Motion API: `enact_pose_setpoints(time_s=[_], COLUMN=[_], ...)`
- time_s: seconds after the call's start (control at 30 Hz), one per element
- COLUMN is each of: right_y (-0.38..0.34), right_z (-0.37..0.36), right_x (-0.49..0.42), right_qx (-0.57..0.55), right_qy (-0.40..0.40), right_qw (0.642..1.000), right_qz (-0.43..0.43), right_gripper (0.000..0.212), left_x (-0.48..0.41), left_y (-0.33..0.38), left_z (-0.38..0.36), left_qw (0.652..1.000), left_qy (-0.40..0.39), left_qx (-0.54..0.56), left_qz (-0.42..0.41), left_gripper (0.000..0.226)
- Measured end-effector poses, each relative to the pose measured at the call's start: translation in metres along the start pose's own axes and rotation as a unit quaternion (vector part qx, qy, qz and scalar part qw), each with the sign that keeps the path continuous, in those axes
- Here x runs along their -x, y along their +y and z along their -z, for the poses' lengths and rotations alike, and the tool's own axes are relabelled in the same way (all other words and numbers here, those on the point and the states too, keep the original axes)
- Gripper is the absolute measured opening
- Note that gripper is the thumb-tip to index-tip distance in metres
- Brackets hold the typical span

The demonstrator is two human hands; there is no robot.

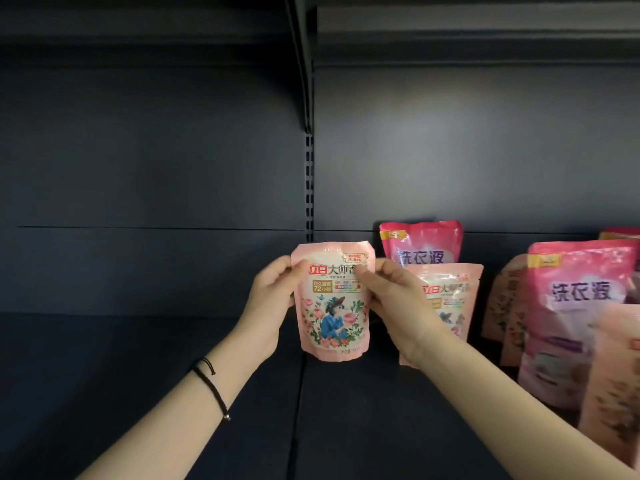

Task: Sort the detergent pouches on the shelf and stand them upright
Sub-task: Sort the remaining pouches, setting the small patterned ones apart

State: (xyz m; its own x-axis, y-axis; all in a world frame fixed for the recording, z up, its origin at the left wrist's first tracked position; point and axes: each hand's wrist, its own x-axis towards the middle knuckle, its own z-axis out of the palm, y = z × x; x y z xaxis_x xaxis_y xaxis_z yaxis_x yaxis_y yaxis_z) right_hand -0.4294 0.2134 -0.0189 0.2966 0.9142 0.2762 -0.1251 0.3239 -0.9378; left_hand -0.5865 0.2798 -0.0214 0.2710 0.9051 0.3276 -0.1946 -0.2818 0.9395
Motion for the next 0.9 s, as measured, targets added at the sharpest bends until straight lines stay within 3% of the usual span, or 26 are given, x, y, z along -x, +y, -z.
enact_pose_setpoints(time_s=[0.2, 0.47, 0.7, 0.9], right_y=[-0.017, -0.023, -0.013, -0.015], right_z=[0.059, 0.107, 0.122, 0.122], right_x=[0.042, 0.068, 0.075, 0.084], right_qx=[-0.065, -0.065, 0.015, 0.174], right_qy=[0.027, 0.055, 0.069, 0.076], right_qw=[0.998, 0.996, 0.997, 0.977], right_qz=[0.003, 0.027, 0.002, 0.097], right_gripper=[0.014, 0.009, 0.007, 0.029], left_x=[0.028, 0.058, 0.074, 0.086], left_y=[-0.005, -0.014, -0.021, -0.022], left_z=[-0.066, -0.122, -0.132, -0.126], left_qw=[0.996, 0.997, 1.000, 0.993], left_qy=[-0.069, -0.059, -0.026, 0.036], left_qx=[0.050, 0.036, -0.005, -0.114], left_qz=[0.014, 0.016, 0.001, -0.002], left_gripper=[0.018, 0.015, 0.015, 0.019])
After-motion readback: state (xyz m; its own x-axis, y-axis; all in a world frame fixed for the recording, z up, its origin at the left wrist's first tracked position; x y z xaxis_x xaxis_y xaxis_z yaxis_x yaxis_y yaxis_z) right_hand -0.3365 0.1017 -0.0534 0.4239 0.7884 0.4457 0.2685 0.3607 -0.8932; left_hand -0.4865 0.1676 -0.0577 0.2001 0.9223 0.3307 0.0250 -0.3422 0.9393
